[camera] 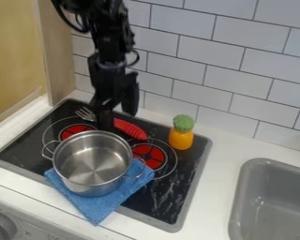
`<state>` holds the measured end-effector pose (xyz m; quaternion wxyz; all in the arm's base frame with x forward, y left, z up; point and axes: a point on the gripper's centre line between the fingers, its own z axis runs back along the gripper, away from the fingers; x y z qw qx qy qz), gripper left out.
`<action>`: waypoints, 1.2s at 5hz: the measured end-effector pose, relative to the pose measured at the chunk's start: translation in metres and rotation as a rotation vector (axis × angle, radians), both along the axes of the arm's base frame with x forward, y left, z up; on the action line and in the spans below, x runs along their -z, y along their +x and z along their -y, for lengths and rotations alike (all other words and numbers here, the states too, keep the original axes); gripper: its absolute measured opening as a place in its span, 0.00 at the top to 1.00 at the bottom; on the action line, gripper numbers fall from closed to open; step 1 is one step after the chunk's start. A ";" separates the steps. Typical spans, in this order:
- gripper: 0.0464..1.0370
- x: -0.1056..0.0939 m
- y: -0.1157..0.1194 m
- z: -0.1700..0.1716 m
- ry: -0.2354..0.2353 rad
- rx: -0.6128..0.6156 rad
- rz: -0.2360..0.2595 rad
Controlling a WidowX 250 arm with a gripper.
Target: Move the red fork at the left lower side of the stove
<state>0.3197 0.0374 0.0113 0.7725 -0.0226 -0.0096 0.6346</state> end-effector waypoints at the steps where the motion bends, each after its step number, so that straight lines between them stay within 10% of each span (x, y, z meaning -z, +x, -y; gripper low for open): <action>1: 0.04 0.007 0.001 -0.001 0.005 -0.011 -0.021; 2: 0.10 0.009 0.010 -0.003 0.008 -0.025 -0.019; 4: 0.69 0.010 0.012 -0.003 0.010 -0.014 -0.010; 6: 0.71 0.010 0.012 -0.002 0.002 -0.012 -0.008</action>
